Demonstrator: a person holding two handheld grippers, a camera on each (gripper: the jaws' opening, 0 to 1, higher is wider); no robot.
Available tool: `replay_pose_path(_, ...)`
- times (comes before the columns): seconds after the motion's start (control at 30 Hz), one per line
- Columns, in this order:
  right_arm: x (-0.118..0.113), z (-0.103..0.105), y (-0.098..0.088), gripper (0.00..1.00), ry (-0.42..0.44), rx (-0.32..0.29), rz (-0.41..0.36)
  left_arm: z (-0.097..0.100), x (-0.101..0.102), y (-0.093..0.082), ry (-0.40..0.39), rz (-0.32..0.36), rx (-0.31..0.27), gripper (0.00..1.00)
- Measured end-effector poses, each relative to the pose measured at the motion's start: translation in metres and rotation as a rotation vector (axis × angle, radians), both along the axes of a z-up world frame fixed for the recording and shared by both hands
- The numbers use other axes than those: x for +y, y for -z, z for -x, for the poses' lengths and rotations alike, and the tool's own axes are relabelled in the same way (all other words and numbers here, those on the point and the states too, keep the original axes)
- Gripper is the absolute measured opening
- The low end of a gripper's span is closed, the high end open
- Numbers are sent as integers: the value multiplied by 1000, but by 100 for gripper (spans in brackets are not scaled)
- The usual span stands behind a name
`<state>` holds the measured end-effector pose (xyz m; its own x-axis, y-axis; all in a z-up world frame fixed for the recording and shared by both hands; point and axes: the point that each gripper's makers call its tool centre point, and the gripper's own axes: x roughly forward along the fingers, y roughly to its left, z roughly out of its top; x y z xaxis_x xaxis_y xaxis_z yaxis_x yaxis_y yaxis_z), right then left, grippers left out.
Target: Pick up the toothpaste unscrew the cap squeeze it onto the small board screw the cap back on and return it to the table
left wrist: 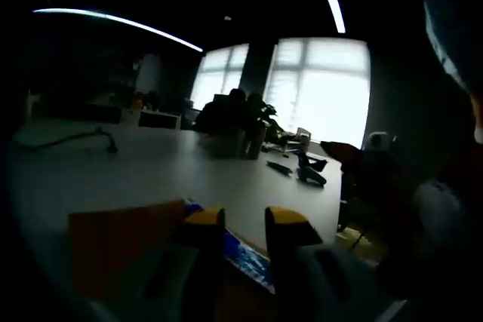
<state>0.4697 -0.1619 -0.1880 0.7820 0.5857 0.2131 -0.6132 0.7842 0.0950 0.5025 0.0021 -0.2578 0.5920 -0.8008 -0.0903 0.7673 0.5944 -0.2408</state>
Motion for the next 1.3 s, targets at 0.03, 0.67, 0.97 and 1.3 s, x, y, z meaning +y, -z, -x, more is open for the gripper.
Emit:
replay_pose_path(0.03,1,0,1,13,1,1,2,0,-1,2,4,-8,5,23)
replay_pose_path(0.67,-2,1,5,11,-7,6,0,-15,-16,14,-21,-86,13,23)
replay_pose_path(0.97,-2,0,6,11,-12,5,-7,-10,-12,4,-26,-64,-19,23)
replay_pose_path(1.3,7,-5,9,11,-33,19,-2,-12,11,-13,-74,-14,-68,23)
